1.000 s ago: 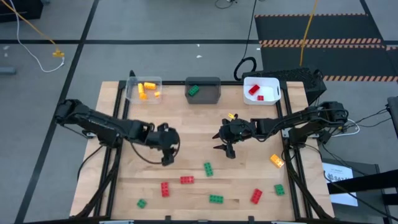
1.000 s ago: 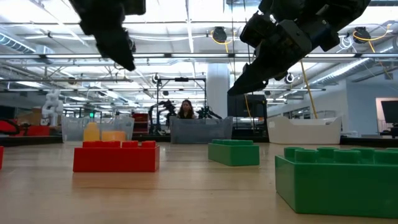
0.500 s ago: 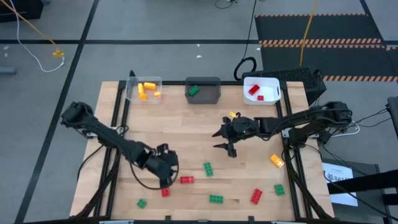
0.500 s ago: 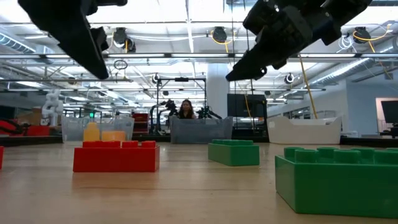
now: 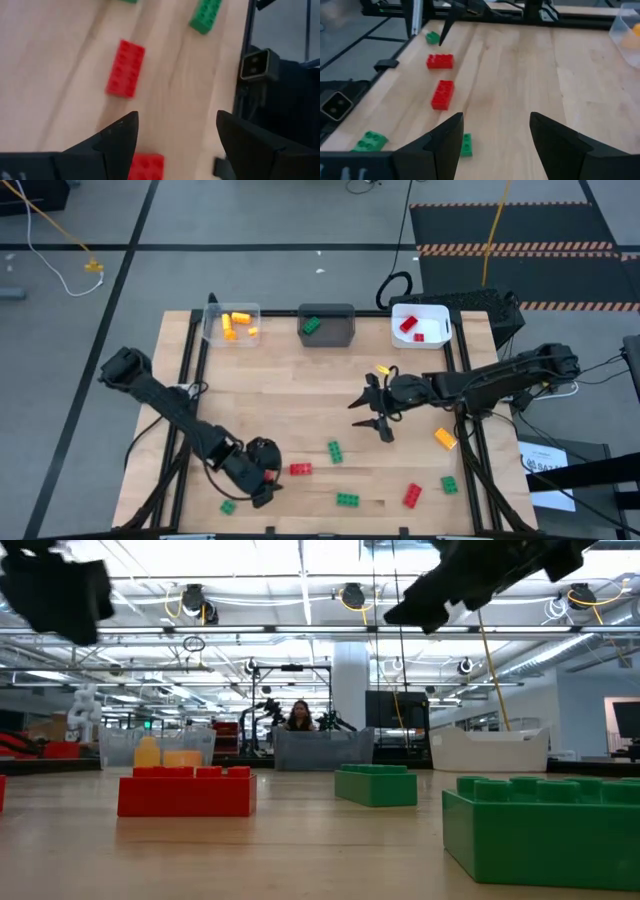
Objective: Sort & place blocks by color
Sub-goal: Put the left 8 stud red game piece into the white bin
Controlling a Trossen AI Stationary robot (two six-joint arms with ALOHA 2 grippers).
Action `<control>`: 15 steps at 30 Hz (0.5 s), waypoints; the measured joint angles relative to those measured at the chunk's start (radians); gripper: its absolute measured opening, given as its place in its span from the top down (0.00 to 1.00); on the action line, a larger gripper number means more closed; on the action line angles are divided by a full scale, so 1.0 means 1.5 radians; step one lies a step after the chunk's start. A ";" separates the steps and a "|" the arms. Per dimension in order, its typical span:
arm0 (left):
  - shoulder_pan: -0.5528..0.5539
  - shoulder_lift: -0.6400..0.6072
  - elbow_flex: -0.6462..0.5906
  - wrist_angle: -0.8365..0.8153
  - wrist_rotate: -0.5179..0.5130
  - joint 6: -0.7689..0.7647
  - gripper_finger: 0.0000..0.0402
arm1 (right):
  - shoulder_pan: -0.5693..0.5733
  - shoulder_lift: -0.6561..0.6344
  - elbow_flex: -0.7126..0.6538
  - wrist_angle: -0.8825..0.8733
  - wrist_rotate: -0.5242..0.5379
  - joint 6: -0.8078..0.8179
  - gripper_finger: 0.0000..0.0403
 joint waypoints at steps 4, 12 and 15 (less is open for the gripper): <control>-0.028 0.000 0.000 -0.040 -0.001 -0.025 0.34 | 0.023 -0.016 0.000 -0.006 0.001 0.000 0.45; -0.040 0.000 0.000 -0.177 0.004 -0.293 0.43 | 0.053 -0.024 0.000 -0.013 0.048 0.000 0.45; -0.033 0.000 0.000 -0.177 0.019 -0.432 0.47 | 0.054 -0.024 0.000 -0.023 0.069 0.000 0.45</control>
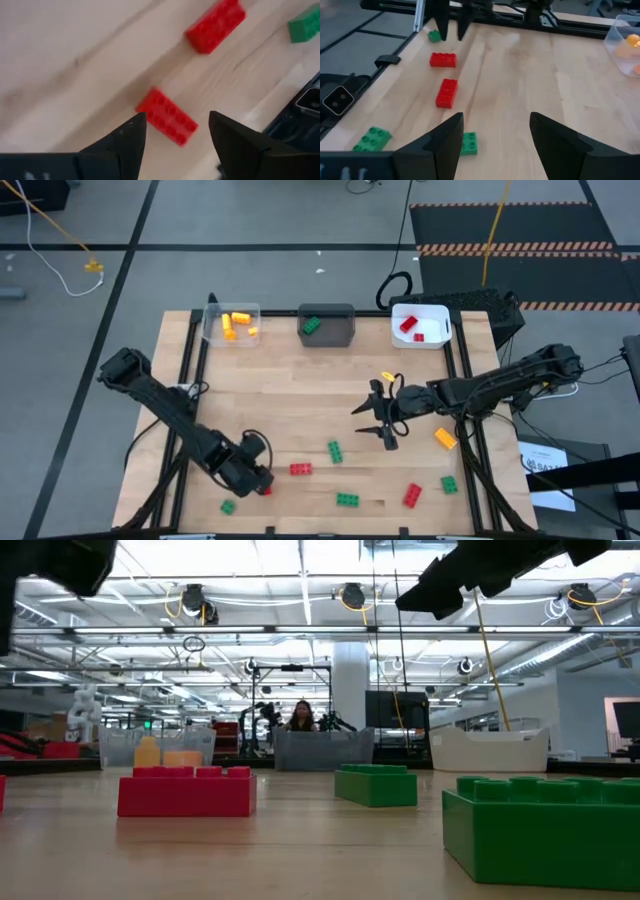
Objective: Sort & place blocks by color
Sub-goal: Put the left 8 stud red game piece into the white bin
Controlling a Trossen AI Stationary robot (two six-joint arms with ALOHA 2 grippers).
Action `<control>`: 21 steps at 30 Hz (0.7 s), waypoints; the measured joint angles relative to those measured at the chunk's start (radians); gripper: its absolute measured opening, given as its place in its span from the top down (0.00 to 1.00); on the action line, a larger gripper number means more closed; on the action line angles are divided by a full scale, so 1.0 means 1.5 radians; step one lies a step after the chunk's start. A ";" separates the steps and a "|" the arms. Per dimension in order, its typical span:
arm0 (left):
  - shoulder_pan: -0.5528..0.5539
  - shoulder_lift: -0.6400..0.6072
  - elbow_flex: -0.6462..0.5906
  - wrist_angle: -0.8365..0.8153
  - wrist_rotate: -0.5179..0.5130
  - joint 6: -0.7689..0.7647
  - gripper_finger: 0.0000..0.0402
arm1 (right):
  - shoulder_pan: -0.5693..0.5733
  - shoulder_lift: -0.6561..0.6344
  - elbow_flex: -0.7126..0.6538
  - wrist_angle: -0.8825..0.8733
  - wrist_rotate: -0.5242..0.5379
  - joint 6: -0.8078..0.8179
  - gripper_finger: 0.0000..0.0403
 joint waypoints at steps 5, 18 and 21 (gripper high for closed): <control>0.000 0.032 0.000 0.030 0.060 -0.063 0.55 | 0.000 0.000 0.000 -0.001 0.000 0.000 0.45; 0.000 0.090 0.000 0.084 0.121 -0.084 0.54 | 0.004 0.000 0.000 -0.018 -0.004 0.015 0.45; 0.000 0.090 0.000 0.073 0.124 -0.087 0.52 | 0.011 0.000 0.000 -0.018 -0.004 0.015 0.45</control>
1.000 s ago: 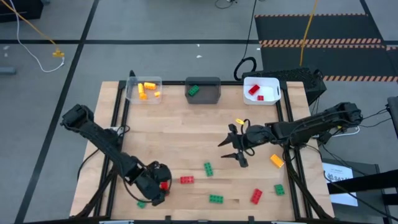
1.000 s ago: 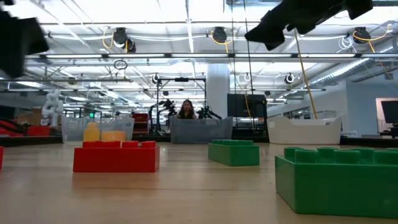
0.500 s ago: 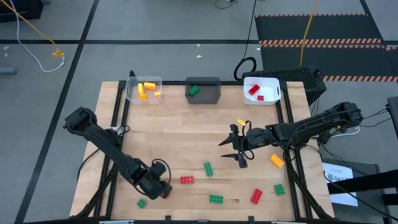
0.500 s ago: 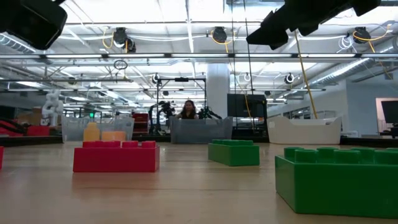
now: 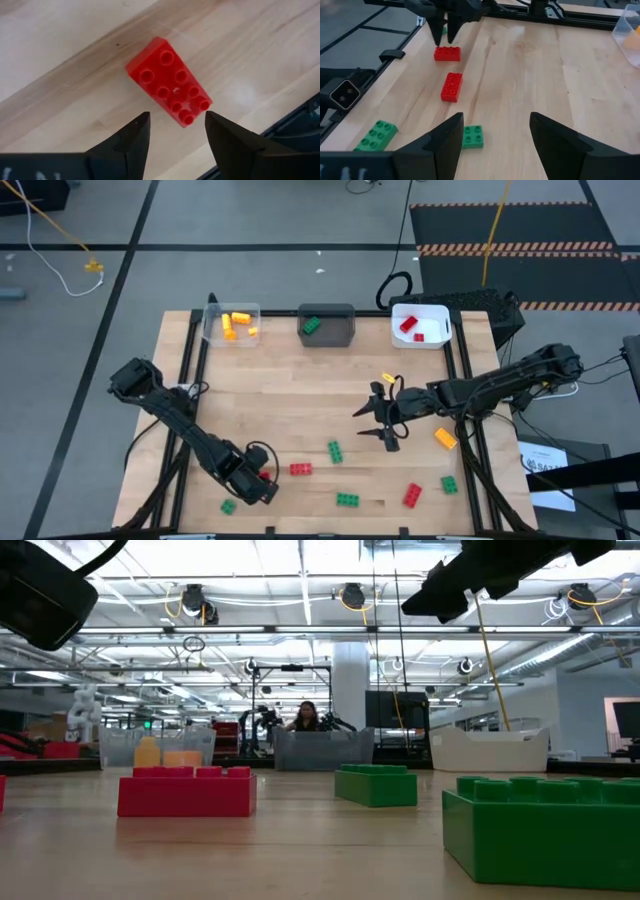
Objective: Sort & place blocks by color
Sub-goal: Put the left 8 stud red game piece into the white bin
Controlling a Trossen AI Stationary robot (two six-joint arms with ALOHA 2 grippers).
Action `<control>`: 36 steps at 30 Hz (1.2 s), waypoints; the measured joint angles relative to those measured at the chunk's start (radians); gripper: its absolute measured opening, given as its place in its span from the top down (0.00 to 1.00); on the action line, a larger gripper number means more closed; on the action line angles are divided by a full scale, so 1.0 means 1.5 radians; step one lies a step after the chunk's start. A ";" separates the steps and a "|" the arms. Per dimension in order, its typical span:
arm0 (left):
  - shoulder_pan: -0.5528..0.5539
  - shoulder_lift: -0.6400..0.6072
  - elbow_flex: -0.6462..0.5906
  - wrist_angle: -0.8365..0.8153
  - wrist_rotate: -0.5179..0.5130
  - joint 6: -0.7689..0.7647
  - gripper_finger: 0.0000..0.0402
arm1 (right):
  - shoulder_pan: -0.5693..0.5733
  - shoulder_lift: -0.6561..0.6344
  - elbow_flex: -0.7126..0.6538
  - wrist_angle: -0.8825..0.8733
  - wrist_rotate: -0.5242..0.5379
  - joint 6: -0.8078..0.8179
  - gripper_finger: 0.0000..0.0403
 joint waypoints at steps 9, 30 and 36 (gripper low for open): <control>0.004 0.000 0.000 -0.016 -0.016 0.027 0.45 | 0.027 0.000 0.000 -0.002 -0.001 0.013 0.45; 0.104 0.045 0.004 -0.167 -0.013 0.179 0.42 | 0.063 0.000 0.000 -0.015 0.001 0.067 0.45; 0.172 0.038 0.004 -0.230 -0.052 0.273 0.42 | 0.068 0.000 0.000 -0.028 0.001 0.072 0.45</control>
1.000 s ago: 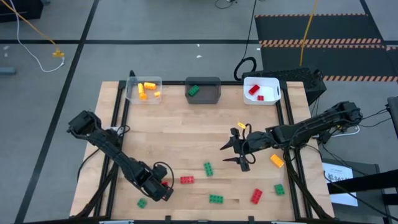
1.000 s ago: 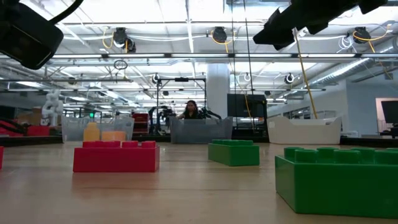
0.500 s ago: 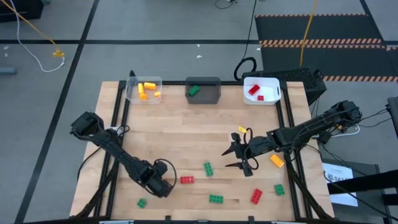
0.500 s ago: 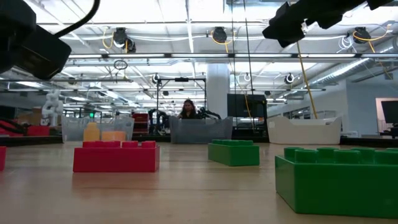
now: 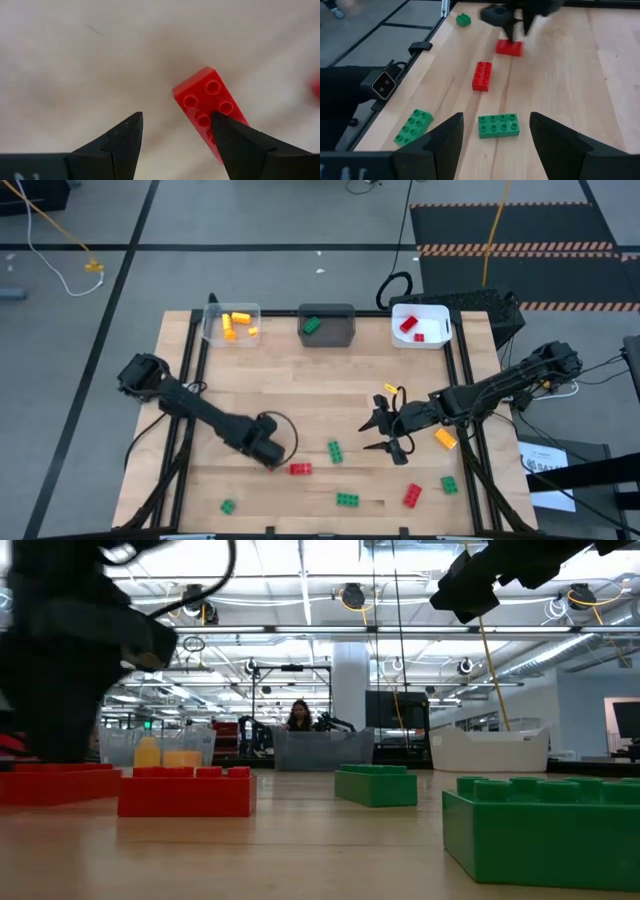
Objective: Sort & place blocks by color
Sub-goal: Put the left 8 stud red game piece into the white bin
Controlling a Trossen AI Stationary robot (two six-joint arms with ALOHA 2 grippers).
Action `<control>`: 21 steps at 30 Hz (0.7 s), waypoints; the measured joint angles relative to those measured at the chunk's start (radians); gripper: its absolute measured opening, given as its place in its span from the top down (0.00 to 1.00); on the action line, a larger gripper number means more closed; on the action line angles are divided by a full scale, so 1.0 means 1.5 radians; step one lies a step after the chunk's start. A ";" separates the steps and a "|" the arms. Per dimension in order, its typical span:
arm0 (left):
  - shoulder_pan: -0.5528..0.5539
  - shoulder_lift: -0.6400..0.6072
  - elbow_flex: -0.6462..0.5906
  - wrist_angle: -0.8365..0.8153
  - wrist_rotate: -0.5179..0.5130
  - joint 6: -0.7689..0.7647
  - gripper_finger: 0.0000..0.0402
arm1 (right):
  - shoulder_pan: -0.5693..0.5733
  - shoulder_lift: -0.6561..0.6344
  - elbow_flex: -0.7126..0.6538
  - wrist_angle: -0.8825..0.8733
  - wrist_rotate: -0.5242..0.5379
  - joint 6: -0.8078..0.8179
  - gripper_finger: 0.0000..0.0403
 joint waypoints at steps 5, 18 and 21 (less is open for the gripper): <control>0.083 -0.036 -0.008 -0.103 -0.076 0.042 0.42 | 0.000 0.000 0.000 0.001 0.001 0.000 0.45; 0.180 -0.137 -0.007 -0.129 -0.088 0.066 0.42 | 0.000 0.000 0.000 -0.043 0.000 0.013 0.45; 0.175 -0.134 -0.007 -0.128 -0.085 0.034 0.42 | 0.000 0.000 0.000 -0.045 0.000 0.024 0.45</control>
